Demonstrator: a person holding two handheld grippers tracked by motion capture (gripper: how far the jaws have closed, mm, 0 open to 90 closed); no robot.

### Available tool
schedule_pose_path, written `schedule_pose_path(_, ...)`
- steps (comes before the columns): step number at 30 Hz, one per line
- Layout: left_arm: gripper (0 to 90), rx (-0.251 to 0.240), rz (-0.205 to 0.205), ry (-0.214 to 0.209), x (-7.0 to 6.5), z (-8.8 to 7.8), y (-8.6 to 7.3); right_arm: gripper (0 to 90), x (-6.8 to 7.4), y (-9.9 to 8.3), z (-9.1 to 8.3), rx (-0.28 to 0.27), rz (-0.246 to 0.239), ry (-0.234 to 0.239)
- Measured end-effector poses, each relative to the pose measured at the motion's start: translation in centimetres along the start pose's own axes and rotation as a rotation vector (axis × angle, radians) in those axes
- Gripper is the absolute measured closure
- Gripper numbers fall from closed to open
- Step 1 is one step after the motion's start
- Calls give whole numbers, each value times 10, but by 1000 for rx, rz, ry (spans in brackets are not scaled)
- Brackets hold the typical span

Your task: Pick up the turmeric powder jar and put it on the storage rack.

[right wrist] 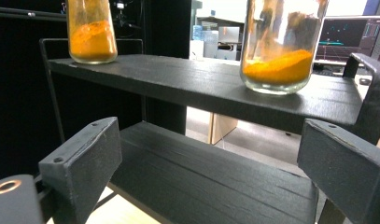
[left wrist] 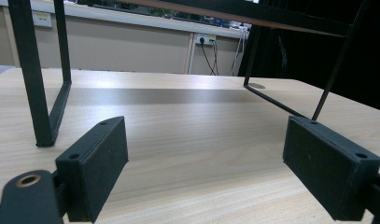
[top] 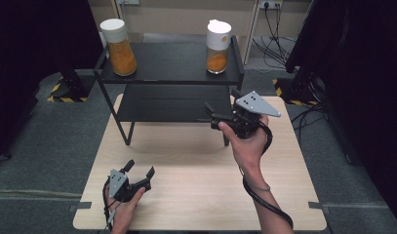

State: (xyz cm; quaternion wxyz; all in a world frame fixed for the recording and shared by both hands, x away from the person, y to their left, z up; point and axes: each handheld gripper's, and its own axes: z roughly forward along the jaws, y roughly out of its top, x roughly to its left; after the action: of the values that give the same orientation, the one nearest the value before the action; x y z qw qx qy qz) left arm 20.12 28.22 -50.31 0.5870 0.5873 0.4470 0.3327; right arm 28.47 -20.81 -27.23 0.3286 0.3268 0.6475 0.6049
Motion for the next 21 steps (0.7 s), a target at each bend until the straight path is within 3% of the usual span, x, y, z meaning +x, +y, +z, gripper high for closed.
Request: schedule_pose_path(21, 134, -2, 3, 1, 0, 0, 0, 65, -1, -40, -9, 34, 9, 14)
